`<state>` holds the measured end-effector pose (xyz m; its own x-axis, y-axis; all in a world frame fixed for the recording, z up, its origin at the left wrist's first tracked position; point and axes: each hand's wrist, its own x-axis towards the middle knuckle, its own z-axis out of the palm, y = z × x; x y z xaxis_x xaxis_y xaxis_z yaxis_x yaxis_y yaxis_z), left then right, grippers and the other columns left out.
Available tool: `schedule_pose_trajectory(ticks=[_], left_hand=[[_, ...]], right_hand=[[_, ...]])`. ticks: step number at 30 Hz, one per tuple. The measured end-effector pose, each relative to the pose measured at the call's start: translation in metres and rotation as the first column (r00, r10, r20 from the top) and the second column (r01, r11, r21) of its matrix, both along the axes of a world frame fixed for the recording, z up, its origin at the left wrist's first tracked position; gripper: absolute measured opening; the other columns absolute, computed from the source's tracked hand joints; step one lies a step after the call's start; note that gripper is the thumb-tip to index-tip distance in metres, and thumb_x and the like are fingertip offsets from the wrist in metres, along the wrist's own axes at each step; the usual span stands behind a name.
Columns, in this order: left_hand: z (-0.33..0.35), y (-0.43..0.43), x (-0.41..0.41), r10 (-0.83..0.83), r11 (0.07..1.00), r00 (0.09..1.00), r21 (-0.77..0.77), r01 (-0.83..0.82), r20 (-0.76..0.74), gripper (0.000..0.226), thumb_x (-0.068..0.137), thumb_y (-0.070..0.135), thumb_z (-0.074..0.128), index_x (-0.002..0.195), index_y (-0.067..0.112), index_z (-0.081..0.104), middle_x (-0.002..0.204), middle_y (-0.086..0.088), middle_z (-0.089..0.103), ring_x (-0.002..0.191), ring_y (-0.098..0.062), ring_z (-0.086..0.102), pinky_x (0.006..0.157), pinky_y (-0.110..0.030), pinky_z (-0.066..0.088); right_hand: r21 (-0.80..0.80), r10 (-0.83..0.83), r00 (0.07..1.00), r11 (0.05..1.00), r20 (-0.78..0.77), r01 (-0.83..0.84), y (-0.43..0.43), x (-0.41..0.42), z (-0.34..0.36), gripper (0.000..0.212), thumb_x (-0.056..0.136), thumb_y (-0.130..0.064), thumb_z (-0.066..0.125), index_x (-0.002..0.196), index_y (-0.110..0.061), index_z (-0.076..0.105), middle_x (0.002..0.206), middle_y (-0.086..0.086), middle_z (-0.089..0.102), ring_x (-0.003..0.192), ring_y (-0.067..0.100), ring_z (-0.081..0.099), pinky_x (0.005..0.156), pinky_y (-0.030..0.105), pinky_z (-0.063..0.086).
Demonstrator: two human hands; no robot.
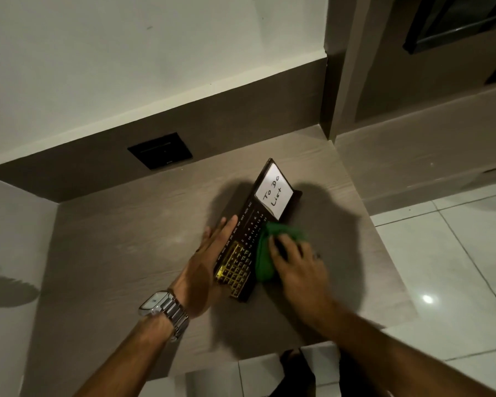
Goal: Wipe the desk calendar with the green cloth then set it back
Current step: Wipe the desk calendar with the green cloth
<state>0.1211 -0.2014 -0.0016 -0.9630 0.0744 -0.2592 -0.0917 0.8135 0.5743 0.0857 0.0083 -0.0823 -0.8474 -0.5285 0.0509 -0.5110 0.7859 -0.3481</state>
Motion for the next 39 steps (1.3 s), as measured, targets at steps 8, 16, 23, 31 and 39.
schedule_pose_trajectory(ticks=[8, 16, 23, 31, 39], left_hand=[[0.004, 0.005, -0.003, -0.034, 0.998, 0.999, 0.047, 0.036, -0.040, 0.122, 0.067, -0.002, 0.080, 0.152, 0.026, -0.003, 0.148, 0.026, 0.001, 0.128, 0.030, -0.019, 0.110, -0.053, -0.001], [-0.002, 0.000, -0.004, 0.040, 0.998, 0.996, 0.042, -0.044, 0.080, 0.131, 0.069, 0.006, 0.081, 0.143, 0.059, -0.014, 0.154, 0.025, -0.008, 0.143, -0.015, -0.017, 0.112, -0.054, 0.005], [0.001, 0.001, -0.001, 0.078, 0.990, 0.991, 0.105, -0.090, 0.110, 0.131, 0.068, 0.013, 0.082, 0.142, 0.062, -0.014, 0.155, 0.020, -0.002, 0.145, -0.018, -0.017, 0.114, -0.059, 0.005], [0.002, 0.007, -0.002, 0.114, 0.989, 0.990, 0.086, -0.122, 0.084, 0.135, 0.067, 0.006, 0.084, 0.140, 0.064, -0.014, 0.165, 0.006, 0.000, 0.149, -0.025, -0.007, 0.116, -0.064, 0.013], [0.007, 0.006, -0.001, 0.097, 0.992, 0.992, 0.073, -0.104, 0.084, 0.131, 0.069, 0.008, 0.083, 0.145, 0.058, -0.013, 0.165, 0.002, 0.004, 0.150, -0.024, -0.003, 0.118, -0.065, 0.012]], right_hand=[[0.100, -0.316, 0.948, 0.943, -0.039, 0.319, -0.002, -0.085, 0.017, 0.079, 0.082, -0.018, 0.066, 0.150, -0.012, 0.027, 0.143, 0.015, 0.032, 0.119, 0.034, 0.036, 0.083, 0.045, 0.050], [0.133, -0.198, 0.980, 0.971, -0.033, 0.201, -0.002, -0.041, 0.009, 0.083, 0.079, -0.019, 0.071, 0.150, -0.014, 0.029, 0.145, 0.014, 0.031, 0.118, 0.035, 0.039, 0.082, 0.046, 0.049], [0.168, -0.310, 0.948, 0.933, -0.075, 0.318, -0.010, -0.094, 0.028, 0.075, 0.088, -0.018, 0.061, 0.151, -0.010, 0.021, 0.147, 0.015, 0.029, 0.120, 0.035, 0.038, 0.087, 0.045, 0.047], [0.028, -0.053, 0.993, 0.998, 0.109, 0.050, -0.023, 0.060, 0.015, 0.092, 0.054, -0.020, 0.087, 0.138, -0.010, 0.050, 0.135, 0.014, 0.049, 0.103, 0.035, 0.055, 0.068, 0.046, 0.056], [0.019, 0.085, 0.995, 0.996, -0.061, -0.084, 0.012, -0.013, 0.001, 0.085, 0.059, -0.022, 0.082, 0.138, -0.015, 0.051, 0.133, 0.012, 0.052, 0.104, 0.035, 0.044, 0.068, 0.044, 0.053]])
